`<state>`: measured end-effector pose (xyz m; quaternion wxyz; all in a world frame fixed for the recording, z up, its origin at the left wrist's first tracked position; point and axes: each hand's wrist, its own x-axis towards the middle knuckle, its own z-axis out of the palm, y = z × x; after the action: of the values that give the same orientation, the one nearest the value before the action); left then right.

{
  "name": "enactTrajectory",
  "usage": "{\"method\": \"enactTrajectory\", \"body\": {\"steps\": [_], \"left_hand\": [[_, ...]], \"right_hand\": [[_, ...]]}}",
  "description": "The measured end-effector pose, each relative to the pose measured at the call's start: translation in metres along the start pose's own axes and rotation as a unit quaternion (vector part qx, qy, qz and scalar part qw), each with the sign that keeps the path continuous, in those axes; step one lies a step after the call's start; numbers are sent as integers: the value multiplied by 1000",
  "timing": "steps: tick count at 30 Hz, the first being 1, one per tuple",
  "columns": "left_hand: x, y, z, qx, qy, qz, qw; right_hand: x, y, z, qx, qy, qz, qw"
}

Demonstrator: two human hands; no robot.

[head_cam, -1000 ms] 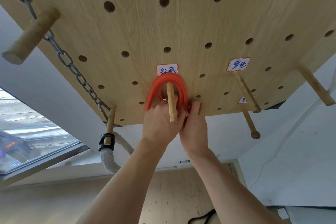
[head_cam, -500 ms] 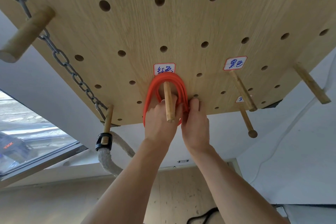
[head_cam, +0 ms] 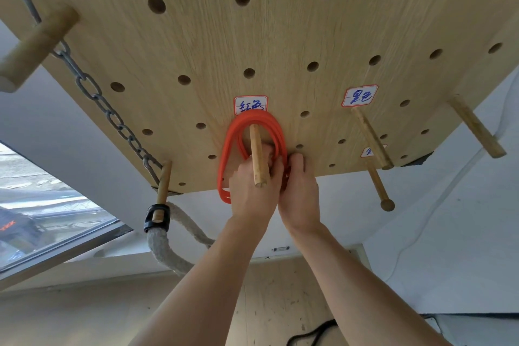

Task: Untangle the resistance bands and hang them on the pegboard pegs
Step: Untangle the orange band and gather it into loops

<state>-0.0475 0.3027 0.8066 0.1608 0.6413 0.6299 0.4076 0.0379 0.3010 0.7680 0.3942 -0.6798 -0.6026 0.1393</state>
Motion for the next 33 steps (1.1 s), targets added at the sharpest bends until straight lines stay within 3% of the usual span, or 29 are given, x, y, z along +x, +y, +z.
{"method": "enactTrajectory", "body": {"steps": [8,14,16,23,33], "left_hand": [[-2,0,6,94,10,55,994],[0,-16,2,77,34,126,989],[0,-15,3,55,12,101,993],[-3,-9,4,79,51,96,991],[1,-14,-11,71,-11,85,994]], "right_hand": [[-1,-1,-2,16,-4,8,1000],[-1,-2,-2,29,7,28,999],[-1,-2,-2,29,7,26,999],[-2,-4,-2,27,15,49,998],[-3,-2,1,-35,-12,0,999]]}}
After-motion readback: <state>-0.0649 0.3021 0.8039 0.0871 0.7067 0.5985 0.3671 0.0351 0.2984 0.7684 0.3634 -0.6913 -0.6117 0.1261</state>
